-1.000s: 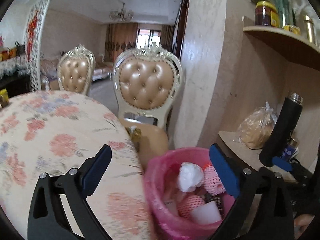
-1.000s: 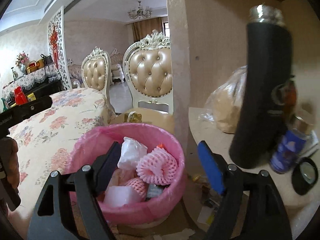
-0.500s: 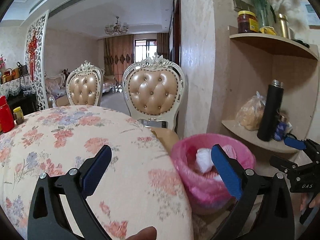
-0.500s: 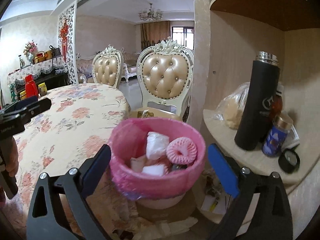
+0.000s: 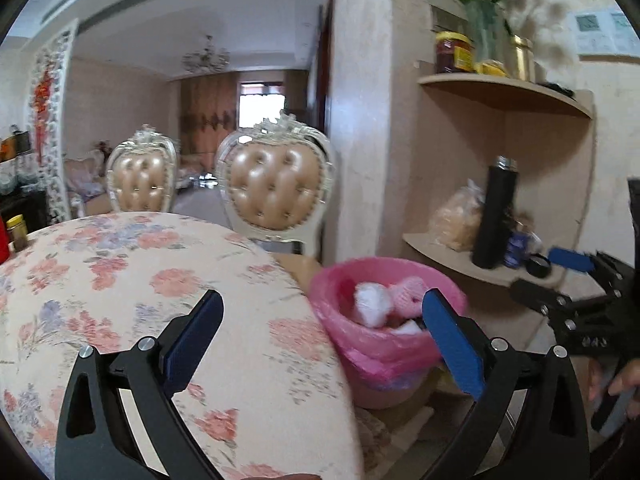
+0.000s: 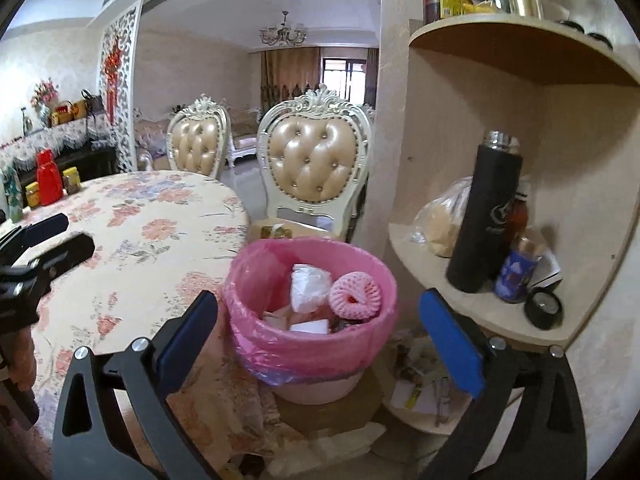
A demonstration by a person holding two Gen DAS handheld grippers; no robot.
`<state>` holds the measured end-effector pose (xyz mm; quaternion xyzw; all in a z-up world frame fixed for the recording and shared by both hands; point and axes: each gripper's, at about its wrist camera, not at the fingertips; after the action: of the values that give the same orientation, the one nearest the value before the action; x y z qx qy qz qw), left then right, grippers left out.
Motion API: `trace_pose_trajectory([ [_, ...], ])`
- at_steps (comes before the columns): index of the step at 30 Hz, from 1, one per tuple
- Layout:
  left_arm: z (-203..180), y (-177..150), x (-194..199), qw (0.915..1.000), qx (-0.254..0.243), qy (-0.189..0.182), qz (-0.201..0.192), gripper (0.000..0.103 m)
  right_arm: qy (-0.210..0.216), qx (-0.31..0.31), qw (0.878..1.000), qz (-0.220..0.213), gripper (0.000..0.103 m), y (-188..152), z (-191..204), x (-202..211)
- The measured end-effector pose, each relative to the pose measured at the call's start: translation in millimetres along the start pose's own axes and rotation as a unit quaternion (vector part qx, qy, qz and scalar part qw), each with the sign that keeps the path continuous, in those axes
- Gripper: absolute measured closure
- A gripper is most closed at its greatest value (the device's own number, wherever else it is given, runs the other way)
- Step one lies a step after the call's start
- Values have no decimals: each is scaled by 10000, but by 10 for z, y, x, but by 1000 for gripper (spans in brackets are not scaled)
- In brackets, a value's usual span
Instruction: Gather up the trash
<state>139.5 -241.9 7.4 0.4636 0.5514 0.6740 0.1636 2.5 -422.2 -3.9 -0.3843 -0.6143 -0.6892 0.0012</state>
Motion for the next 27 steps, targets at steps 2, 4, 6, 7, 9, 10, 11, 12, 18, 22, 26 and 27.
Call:
trace_pose_trajectory([
  [2, -69, -17, -10, 9998, -86, -163, 37, 8, -71, -16, 10000, 18, 5, -13, -32, 32],
  [4, -119, -36, -31, 9994, -146, -311, 89, 8, -175, -55, 9998, 67, 5, -55, -77, 43],
  [6, -145, -68, -61, 9990, -144, -385, 147, 8, -239, -106, 9996, 126, 5, -95, -118, 42],
  [7, -150, -79, -71, 9989, -141, -420, 171, 8, -272, -158, 9994, 153, 5, -123, -144, 48],
  [9, -178, -115, -106, 9984, -181, -476, 237, 8, -278, -223, 9992, 206, 5, -159, -167, 41],
  [10, -193, -132, -125, 9984, -221, -454, 264, 8, -291, -253, 9990, 232, 5, -177, -180, 42],
  [11, -207, -152, -143, 9983, -250, -443, 291, 8, -321, -261, 9988, 245, 5, -194, -186, 43],
  [12, -209, -169, -166, 9981, -256, -449, 326, 8, -349, -259, 9987, 263, 5, -206, -191, 42],
  [18, -196, -269, -291, 9974, -272, -414, 527, 8, -403, -327, 9982, 307, 5, -268, -223, 52],
  [22, -181, -277, -275, 9981, -287, -320, 446, 8, -390, -351, 9982, 306, 5, -283, -233, 58],
  [26, -183, -278, -281, 9980, -318, -315, 456, 8, -378, -355, 9982, 304, 5, -288, -237, 57],
  [27, -193, -282, -281, 9979, -335, -306, 459, 8, -380, -350, 9982, 311, 5, -289, -237, 58],
])
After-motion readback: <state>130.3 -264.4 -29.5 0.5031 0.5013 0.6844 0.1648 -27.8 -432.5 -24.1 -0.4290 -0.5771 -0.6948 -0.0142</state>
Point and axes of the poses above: each gripper's, at about its wrist camera, not at the fingertips, and x roughly against the way its jaws point, z to its left, y to its top, and after that the axes turned 6 degrees about z, right-handed
